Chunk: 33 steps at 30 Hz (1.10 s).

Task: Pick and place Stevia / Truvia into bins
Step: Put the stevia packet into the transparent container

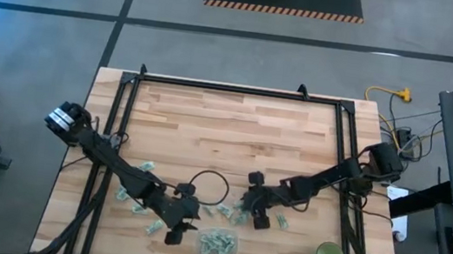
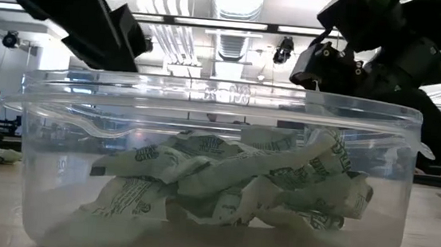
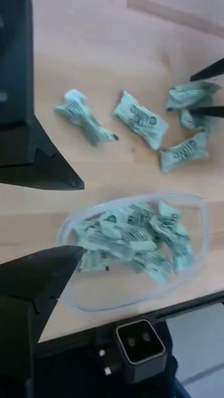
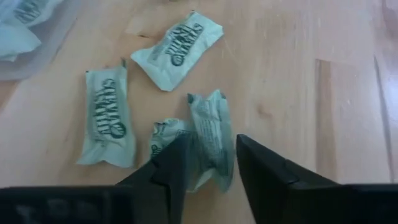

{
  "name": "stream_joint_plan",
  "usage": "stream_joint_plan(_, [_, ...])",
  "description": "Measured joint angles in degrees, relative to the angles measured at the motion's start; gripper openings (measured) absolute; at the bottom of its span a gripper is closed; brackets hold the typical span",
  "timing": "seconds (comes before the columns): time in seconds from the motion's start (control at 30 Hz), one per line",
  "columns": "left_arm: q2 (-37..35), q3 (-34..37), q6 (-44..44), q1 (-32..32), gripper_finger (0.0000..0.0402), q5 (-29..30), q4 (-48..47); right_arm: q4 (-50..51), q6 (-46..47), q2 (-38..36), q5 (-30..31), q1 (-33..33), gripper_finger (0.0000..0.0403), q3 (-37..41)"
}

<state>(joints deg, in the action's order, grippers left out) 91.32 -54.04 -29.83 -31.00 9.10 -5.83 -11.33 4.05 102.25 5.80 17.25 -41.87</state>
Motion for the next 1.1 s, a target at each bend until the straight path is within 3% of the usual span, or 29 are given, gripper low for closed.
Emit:
stream_joint_plan(0.27, [-0.45,0.02,-0.02,-0.25,0.0139,0.96,-2.27,0.47,-1.17,-0.46,0.18,-0.36,0.0019,0.07])
stream_joint_plan(0.73, [-0.45,0.31,-10.34,-0.25,0.0139,5.29,-15.80,2.23,-1.21,-8.62,0.15,-0.31,0.0012,0.36])
stream_joint_plan(1.0, [-0.86,0.35,-12.76,-1.09,0.0139,5.04,-18.07,-5.38,-4.79,-10.91,-15.77,4.24,0.0011,0.42])
stream_joint_plan(1.1, [-1.25,0.35,-16.53,-1.43,0.0139,5.02,-21.29,-11.25,-6.73,-9.42,-17.88,6.86,0.0012,0.38])
